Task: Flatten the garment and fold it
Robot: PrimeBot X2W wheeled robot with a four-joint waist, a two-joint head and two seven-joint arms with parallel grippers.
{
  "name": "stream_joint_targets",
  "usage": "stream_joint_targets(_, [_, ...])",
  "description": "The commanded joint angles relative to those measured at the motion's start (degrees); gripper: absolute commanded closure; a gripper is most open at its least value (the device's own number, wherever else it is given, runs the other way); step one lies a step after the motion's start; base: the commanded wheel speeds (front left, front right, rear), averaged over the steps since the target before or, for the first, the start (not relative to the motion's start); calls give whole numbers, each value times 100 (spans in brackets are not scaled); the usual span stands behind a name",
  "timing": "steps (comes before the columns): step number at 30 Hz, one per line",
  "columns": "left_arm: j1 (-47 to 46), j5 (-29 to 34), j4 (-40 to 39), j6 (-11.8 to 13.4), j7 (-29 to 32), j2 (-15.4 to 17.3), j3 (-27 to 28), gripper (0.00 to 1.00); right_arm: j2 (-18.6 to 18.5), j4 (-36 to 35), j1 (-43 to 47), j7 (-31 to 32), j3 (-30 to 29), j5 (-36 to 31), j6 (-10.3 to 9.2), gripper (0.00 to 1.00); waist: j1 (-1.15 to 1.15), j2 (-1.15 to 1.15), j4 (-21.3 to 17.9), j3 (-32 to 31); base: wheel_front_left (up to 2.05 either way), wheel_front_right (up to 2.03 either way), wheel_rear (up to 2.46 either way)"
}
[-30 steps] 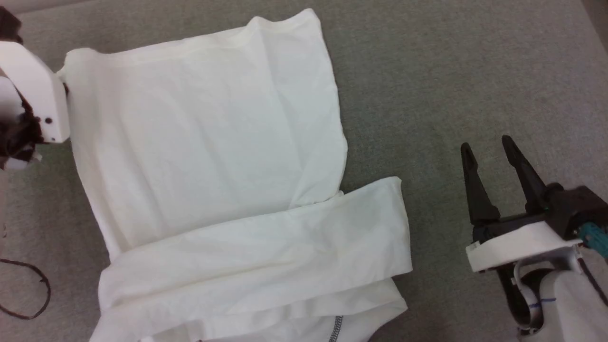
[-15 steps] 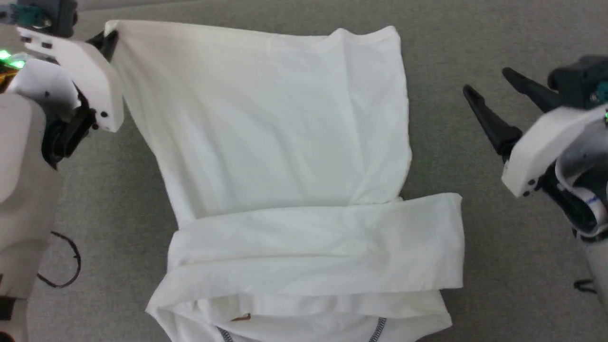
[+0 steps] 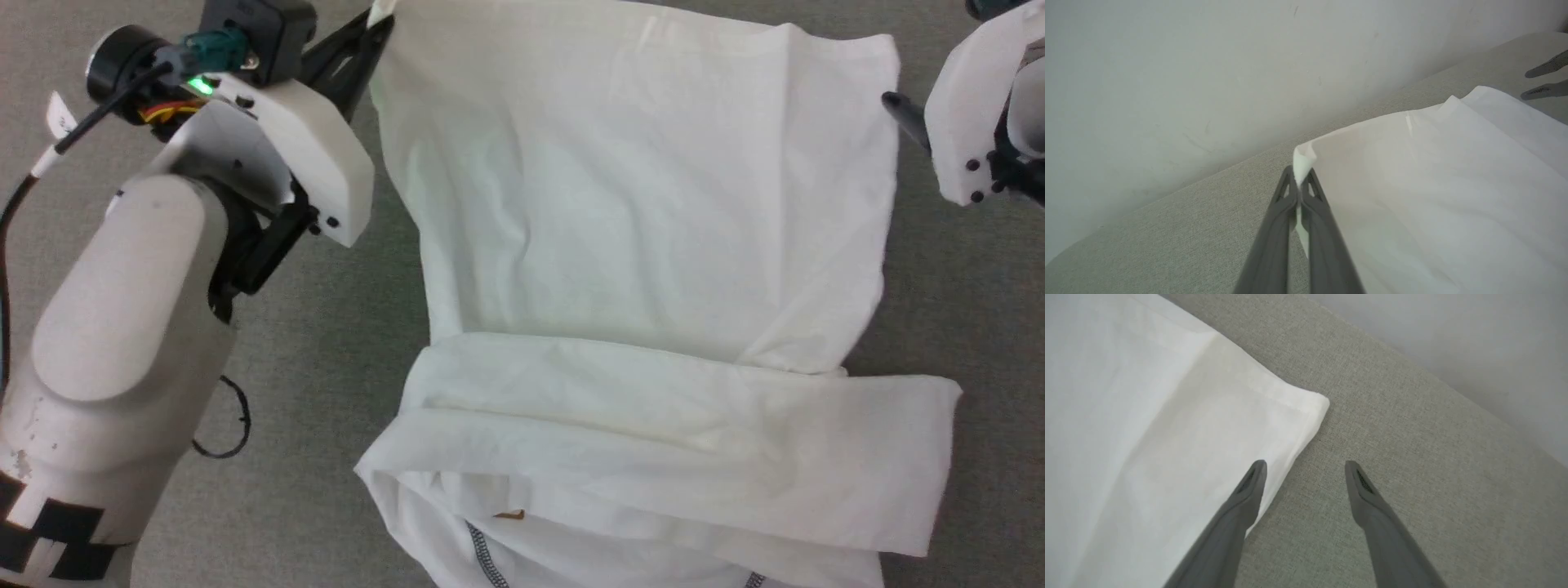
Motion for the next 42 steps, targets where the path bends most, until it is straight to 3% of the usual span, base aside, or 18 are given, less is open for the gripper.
stream_joint_targets(1, [73,62,-130,43,-62,-96,-68,100,-60,271,-203,21,85,-78,-6,0,-1,0,545,436,0,0,0])
stream_joint_targets(9, [9,138,-170,31,-201,-320,-295,100,-42,1350,-437,-38,484,-135,-6,0,-1,0,770,568,0,0,0])
stream_joint_targets(11, [-20,132,-85,25,-236,-328,-301,100,-68,1450,-428,-48,651,-99,-6,100,-1,0,749,557,0,0,0])
stream_joint_targets(17, [-170,98,307,42,-420,-253,-170,100,-263,1580,-699,-737,974,-237,-6,100,-1,0,502,396,0,0,0])
stream_joint_targets(32, [-843,128,1721,187,-1467,-95,327,100,1,2422,-1682,-3881,725,-1150,-6,100,-1,0,-74,-251,0,0,0])
stream_joint_targets(42, [-174,181,1800,21,-1771,-20,-26,100,340,2903,-1088,-5033,825,-1082,-6,100,-1,0,-160,-1144,0,0,0])
